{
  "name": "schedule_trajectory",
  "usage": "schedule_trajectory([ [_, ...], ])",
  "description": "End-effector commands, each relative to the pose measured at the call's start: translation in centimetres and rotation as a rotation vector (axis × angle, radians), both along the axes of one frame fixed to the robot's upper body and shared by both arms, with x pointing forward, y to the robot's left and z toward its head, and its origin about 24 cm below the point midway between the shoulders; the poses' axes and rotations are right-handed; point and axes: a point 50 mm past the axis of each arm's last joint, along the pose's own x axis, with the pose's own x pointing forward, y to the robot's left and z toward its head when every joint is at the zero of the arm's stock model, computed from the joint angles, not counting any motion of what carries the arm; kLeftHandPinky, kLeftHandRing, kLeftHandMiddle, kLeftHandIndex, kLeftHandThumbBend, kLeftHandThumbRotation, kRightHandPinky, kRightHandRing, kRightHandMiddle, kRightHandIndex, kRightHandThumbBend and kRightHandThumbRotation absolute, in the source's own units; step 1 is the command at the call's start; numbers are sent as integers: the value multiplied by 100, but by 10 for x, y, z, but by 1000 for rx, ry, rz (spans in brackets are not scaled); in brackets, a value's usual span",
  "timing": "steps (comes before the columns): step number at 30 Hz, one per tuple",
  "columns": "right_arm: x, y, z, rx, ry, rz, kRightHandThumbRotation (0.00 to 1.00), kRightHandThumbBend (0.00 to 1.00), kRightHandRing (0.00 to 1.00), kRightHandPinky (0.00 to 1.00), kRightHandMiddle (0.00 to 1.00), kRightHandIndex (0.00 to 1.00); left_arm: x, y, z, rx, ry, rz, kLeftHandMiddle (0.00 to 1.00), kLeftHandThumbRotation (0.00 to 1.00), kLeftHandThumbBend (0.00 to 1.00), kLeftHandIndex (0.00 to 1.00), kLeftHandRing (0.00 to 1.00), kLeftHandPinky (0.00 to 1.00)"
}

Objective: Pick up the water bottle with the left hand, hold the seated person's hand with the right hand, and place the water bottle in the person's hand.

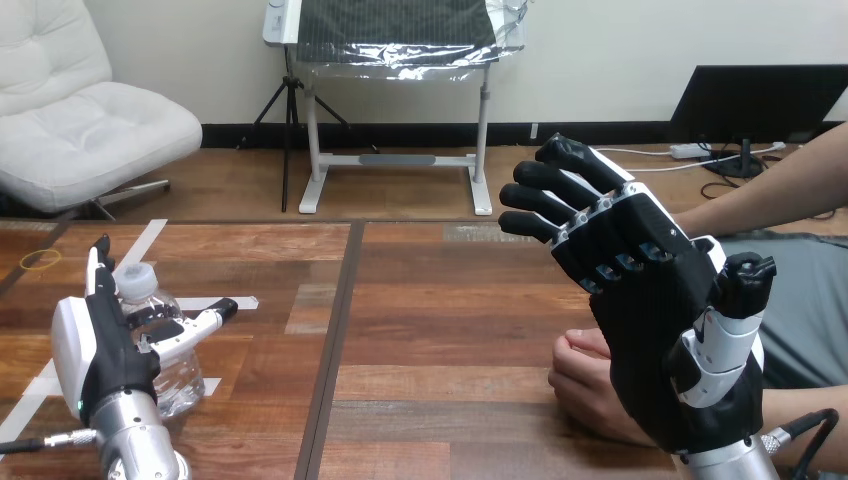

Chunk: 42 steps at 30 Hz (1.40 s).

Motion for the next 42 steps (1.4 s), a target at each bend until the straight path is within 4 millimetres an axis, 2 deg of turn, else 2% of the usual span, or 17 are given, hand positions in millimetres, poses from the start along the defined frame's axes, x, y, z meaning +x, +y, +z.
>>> schedule_trajectory([
  [1,4,1,12,17,-67,5,100,73,81,77,82,83,21,-1,22,33,-63,-32,94,10,92,95,92,81],
  [16,4,1,12,17,-66,5,100,74,80,76,81,82,27,-3,23,16,-36,-42,97,13,92,98,96,84],
  [21,4,1,12,15,-68,4,100,73,80,76,82,83,28,-4,25,21,-56,-43,94,13,92,96,92,80],
  [31,3,1,12,19,-62,10,100,73,80,76,82,83,27,-5,26,14,-66,-43,92,13,91,94,91,77],
  [37,4,2,12,24,-60,10,100,73,80,76,82,83,26,-4,27,-10,-80,-54,93,16,91,95,92,79],
  [42,4,2,11,22,-61,5,100,73,80,76,82,83,25,-6,29,-19,-95,-66,95,25,91,97,93,81],
])
